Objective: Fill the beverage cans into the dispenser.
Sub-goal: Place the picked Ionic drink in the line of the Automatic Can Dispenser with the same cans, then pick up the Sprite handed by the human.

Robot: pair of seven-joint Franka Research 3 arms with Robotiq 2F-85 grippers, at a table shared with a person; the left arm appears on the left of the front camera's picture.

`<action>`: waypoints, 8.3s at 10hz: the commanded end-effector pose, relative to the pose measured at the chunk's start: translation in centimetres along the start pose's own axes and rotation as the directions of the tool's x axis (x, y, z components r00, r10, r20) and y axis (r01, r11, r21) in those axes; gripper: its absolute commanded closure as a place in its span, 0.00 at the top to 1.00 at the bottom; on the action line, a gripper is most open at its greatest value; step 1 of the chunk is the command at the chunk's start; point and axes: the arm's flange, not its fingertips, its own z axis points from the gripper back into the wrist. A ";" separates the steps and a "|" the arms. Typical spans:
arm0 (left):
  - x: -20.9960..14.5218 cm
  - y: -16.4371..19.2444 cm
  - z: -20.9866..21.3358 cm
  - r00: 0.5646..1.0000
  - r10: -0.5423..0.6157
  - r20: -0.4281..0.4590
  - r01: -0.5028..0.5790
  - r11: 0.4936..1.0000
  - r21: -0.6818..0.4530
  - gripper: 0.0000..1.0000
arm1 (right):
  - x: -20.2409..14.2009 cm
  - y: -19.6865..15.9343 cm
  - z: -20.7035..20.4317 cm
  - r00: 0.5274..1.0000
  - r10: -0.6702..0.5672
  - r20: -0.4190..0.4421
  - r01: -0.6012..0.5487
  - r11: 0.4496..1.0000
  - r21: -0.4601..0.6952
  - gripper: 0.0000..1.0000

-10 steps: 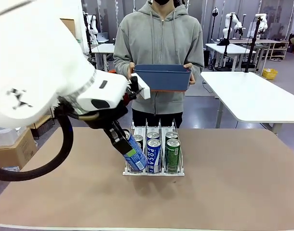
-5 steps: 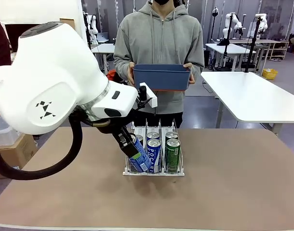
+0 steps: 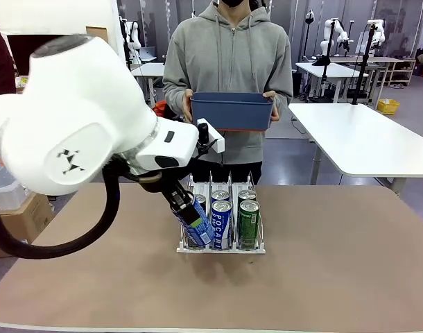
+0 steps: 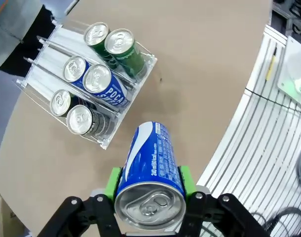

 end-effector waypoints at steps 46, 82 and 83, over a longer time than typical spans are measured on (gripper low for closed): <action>9.8 6.1 -16.8 0.941 0.240 -0.237 -0.213 0.968 0.134 0.94 | 0.0 0.2 -0.2 1.000 0.002 0.002 -0.002 1.000 0.004 1.00; 9.4 25.9 21.5 0.963 0.251 0.095 -0.231 0.955 -0.187 1.00 | 0.0 0.2 -0.2 1.000 0.002 0.002 -0.002 1.000 0.004 1.00; 9.4 25.9 21.5 0.963 0.251 0.095 -0.231 0.955 -0.187 1.00 | 0.0 0.2 -0.2 1.000 0.002 0.002 -0.002 1.000 0.004 1.00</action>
